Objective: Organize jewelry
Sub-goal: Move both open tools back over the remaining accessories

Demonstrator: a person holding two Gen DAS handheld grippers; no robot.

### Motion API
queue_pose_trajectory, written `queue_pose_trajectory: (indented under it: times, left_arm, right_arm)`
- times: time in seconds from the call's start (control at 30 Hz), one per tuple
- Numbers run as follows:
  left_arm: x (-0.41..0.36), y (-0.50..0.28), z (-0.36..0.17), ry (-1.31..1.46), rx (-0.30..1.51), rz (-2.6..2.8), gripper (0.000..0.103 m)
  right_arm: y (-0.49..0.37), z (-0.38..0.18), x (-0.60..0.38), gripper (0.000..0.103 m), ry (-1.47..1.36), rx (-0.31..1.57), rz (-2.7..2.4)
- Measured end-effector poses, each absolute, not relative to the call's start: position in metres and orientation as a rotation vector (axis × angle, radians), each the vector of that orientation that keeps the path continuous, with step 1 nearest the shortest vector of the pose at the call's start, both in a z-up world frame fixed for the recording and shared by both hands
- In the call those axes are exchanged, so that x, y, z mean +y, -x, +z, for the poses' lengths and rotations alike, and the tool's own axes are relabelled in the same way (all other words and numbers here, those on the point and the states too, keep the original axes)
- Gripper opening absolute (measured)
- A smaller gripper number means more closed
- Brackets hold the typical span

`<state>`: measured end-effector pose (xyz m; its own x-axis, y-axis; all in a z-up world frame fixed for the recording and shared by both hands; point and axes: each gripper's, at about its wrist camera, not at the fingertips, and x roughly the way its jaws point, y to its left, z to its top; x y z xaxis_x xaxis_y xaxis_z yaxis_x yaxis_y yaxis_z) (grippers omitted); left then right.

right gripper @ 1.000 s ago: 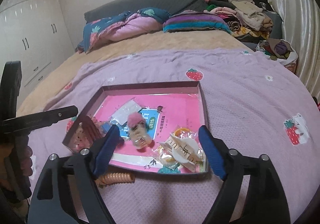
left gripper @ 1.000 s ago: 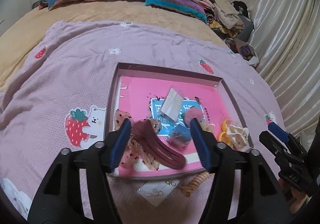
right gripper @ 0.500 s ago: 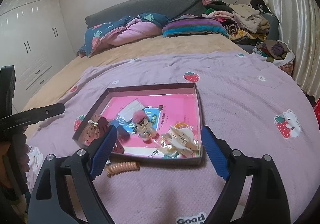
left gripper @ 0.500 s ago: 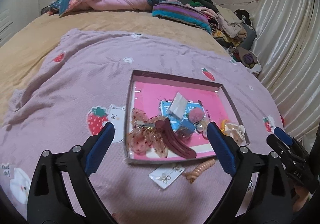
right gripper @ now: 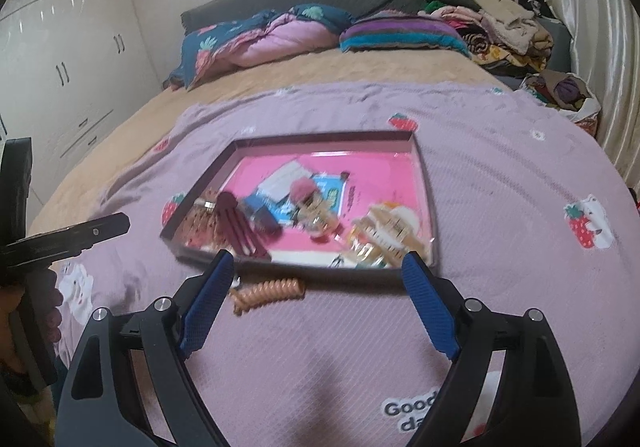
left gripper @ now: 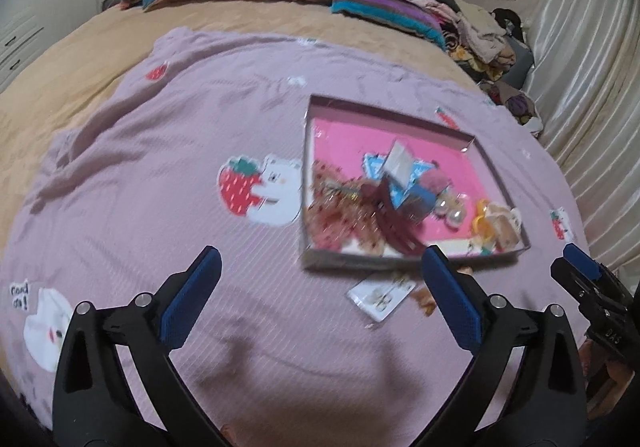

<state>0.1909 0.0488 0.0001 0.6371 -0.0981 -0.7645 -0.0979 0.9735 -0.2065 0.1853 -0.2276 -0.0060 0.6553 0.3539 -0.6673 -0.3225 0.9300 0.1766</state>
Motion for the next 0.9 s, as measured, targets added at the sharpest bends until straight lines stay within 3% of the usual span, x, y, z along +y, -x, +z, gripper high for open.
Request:
queue_pose_trajectory:
  times: [0.57,0.83,0.9]
  left_arm:
    - [0.04,-0.177,-0.045,0.152,0.991,-0.068,0.093]
    - [0.028,-0.186,-0.058,0.175,1.047,-0.144,0.083]
    - [0.023,-0.191,-0.062,0.174,1.063,-0.158,0.074]
  right_arm:
    - [-0.201,-0.076,-0.18,0.085,0.019,0.924,0.468]
    - [-0.217,-0.094,-0.154,0.084,0.068,0.928,0.511]
    - [-0.218,-0.096,-0.154,0.072,0.064,0.916,0.517]
